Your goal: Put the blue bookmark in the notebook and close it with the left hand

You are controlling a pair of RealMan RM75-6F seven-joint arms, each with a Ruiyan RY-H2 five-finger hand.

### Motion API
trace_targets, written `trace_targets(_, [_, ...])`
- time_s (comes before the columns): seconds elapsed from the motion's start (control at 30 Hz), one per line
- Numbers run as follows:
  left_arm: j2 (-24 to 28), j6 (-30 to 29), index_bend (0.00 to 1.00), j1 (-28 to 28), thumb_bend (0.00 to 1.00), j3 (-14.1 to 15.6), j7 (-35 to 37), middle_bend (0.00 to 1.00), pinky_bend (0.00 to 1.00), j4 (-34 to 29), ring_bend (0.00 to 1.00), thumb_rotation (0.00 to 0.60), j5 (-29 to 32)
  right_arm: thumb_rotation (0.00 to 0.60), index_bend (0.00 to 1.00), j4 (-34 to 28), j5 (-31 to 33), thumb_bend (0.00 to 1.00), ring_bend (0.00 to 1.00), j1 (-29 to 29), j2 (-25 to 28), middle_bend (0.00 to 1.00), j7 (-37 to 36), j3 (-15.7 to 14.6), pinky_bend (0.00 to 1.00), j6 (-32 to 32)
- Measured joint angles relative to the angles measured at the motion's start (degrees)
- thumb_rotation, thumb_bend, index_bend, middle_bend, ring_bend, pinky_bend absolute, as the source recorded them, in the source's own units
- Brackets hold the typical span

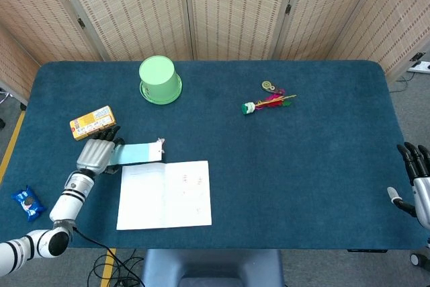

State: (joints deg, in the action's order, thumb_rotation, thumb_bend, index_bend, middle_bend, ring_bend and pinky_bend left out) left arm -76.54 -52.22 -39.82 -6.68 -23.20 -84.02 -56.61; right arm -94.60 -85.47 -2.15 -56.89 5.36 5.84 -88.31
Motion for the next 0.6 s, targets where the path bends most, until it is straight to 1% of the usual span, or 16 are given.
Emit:
trace_targets(0.23, [2.4,-0.7,0.33,-0.3,0.32,0.8,4.0,0.05,0.17,-4.3,0.08,0.6,-10.1,0.6,0.04,-0.4,-0.4,0.2,0.06,-0.2,0.1,0.07,0.4,-0.4,0.07,0.3])
trace_targets(0.43, [3.9,-1.1,0.34,-1.2,0.32,1.5,9.7,0.06,0.17,-7.2,0.08,0.6,-19.6,0.6,0.04,-0.6,-0.4,0.2,0.06,-0.1,0.2,0.07,0.6,-0.5,0.07,0.2])
trace_targets(0.6, [5.3,-1.6,0.35,-2.1,0.32,2.9,15.1,0.06,0.17,-9.4,0.08,0.6,-28.3,0.6,0.04,-0.8,-0.4,0.2,0.06,-0.1,0.3,0.07,0.9,-0.6,0.07,0.3])
